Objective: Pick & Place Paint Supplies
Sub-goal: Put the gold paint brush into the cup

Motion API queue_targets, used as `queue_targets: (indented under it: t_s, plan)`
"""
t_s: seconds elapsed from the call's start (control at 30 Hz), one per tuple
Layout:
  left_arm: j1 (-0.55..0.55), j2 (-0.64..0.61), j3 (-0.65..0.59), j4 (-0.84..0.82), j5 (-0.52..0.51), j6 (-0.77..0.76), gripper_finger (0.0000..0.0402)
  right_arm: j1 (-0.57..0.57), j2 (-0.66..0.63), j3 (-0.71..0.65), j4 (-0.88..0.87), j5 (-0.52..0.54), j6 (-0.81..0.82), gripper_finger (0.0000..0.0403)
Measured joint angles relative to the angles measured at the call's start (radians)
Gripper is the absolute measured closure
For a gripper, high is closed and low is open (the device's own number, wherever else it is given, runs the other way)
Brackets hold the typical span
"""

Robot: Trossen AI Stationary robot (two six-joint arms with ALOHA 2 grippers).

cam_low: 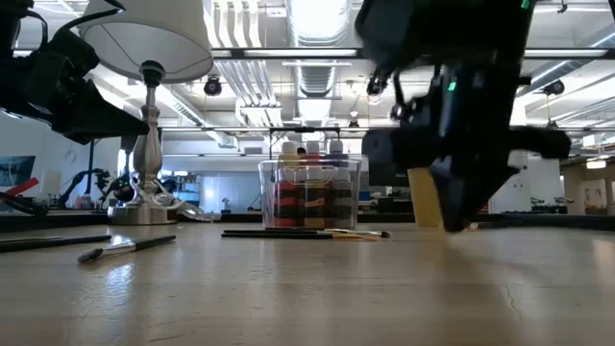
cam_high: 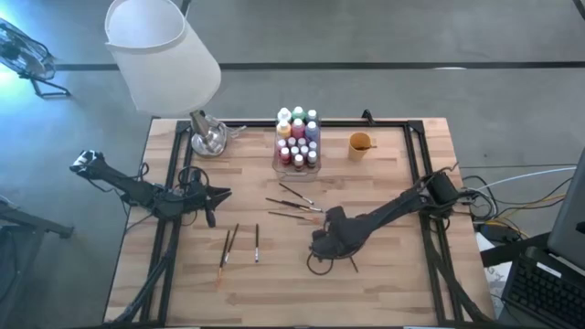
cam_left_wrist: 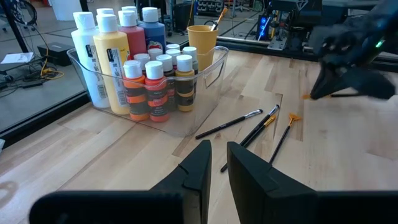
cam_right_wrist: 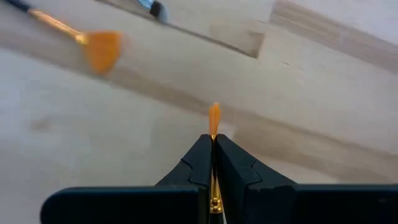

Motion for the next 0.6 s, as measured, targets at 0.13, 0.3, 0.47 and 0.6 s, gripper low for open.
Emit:
queue_targets:
  t_s: [0.13,0.3,0.47,0.6]
  plan:
    - [0.000,0.000,0.000,0.000,0.000,0.000,0.0346,0.003,-0.075,0.001,-0.090,0.030,0.008,0.0394]
    - [0.000,0.000,0.000,0.000,0.000,0.000,0.0344,0.005,-0.171,-0.001,-0.188,0.156,0.012,0.0394]
    - [0.000,0.000,0.000,0.000,0.000,0.000,0.0346,0.002,-0.286,-0.010,-0.228,0.396,-0.003,0.0394]
    - [0.000,0.000,0.000,0.000,0.000,0.000,0.0344,0.004,-0.377,-0.018,-0.217,0.604,-0.074,0.0394]
